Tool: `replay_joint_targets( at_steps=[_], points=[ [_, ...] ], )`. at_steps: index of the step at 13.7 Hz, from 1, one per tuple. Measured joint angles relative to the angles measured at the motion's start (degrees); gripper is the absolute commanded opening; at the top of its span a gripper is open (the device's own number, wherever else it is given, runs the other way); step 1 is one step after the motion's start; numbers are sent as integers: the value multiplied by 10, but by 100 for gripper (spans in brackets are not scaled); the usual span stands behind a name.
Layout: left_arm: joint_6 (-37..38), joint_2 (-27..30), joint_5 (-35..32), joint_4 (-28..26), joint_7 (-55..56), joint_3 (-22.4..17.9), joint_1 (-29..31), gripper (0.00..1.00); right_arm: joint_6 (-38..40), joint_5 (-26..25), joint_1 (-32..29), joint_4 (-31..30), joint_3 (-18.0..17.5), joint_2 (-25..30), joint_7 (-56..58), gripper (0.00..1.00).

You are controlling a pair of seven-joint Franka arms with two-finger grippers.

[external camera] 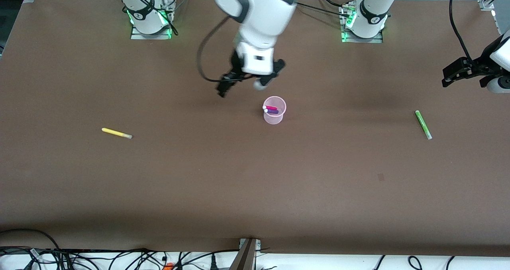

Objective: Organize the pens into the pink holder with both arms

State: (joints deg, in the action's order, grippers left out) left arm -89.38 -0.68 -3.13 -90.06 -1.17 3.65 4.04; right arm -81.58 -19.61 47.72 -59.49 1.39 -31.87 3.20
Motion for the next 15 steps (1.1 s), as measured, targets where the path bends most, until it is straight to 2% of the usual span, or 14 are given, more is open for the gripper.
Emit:
replay_joint_targets(
  at_steps=[4,6,9,12,15],
  points=[
    [0,0,0,0,0,0,0,100,45,75,-118,-8,39,73,27,99],
    [0,0,0,0,0,-1,0,100,46,132,-155,-18,91,85,42,99],
    [0,0,0,0,0,-1,0,100,46,211,-182,-44,200,96,87,99],
    [0,0,0,0,0,-1,0,100,44,237,-185,-103,279,121,104,99],
    [0,0,0,0,0,-1,0,100,-10,267,-186,-209,337,155,111,99]
  ],
)
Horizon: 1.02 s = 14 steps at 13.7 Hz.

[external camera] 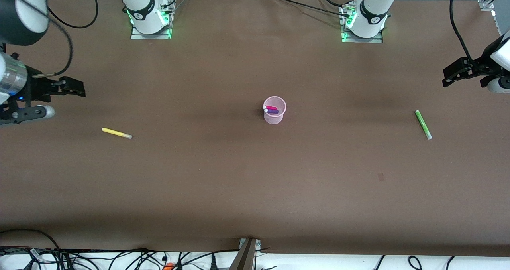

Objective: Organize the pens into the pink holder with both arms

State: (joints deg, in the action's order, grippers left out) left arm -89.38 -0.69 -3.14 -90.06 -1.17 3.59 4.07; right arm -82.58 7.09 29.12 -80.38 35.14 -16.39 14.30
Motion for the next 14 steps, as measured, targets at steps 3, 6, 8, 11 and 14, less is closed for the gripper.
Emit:
replay_joint_targets(
  at_steps=[3,6,8,11,14],
  points=[
    [0,0,0,0,0,0,0,100,-83,2,0,-117,15,39,-5,99],
    [0,-1,0,0,0,0,0,100,-113,2,5,-176,16,62,-65,99],
    [0,-2,0,0,0,0,0,100,-114,2,13,-180,15,67,-82,99],
    [0,-3,0,0,0,0,0,100,-119,2,14,-180,15,67,-87,99],
    [0,-3,0,0,0,0,0,100,-121,2,15,-180,15,68,-90,99]
  ],
)
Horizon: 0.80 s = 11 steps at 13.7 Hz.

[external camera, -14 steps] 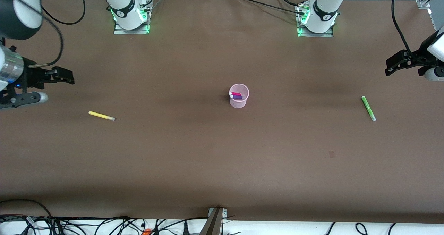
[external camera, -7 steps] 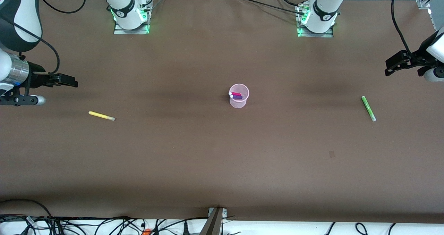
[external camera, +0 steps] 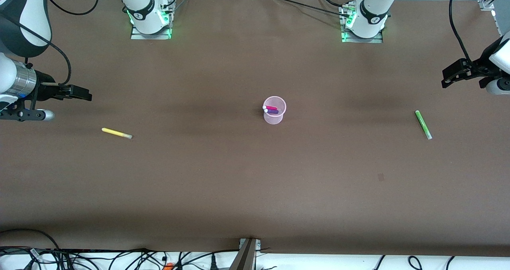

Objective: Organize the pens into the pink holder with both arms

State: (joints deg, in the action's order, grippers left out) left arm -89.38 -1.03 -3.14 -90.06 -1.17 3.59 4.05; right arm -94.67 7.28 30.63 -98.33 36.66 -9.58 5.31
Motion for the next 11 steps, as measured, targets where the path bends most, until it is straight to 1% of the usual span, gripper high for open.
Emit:
replay_joint_targets(
  at_steps=[5,7,8,9,11],
  points=[
    [-1,-1,0,0,0,1,-1,100,0,-11,3,0,-3,0,-5,100],
    [-1,-2,0,0,0,2,-1,100,-1,-15,-4,0,-17,0,-11,100],
    [-1,-2,0,0,0,2,-1,100,-2,-16,-18,0,-36,0,-21,99],
    [-1,-2,0,0,0,2,-1,100,-3,-16,-41,1,-63,0,-32,99],
    [-1,-2,0,0,0,2,-1,100,-6,-18,-103,2,-130,1,-47,99]
  ],
)
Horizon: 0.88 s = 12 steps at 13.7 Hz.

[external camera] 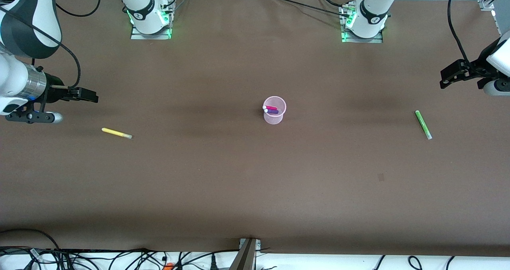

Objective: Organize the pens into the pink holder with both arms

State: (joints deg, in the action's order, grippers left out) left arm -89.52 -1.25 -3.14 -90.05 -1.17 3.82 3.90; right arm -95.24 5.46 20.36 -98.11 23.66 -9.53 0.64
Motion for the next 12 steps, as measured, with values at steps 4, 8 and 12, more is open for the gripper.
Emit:
replay_joint_targets(
  at_steps=[4,8,12],
  points=[
    [0,0,0,0,0,0,0,100,-3,-27,-130,13,-129,6,-2,99],
    [0,0,0,0,0,0,0,100,-3,-36,-216,15,-223,17,-4,99],
    [0,0,0,1,0,0,0,100,-3,-36,-221,15,-229,19,-9,99]
  ],
)
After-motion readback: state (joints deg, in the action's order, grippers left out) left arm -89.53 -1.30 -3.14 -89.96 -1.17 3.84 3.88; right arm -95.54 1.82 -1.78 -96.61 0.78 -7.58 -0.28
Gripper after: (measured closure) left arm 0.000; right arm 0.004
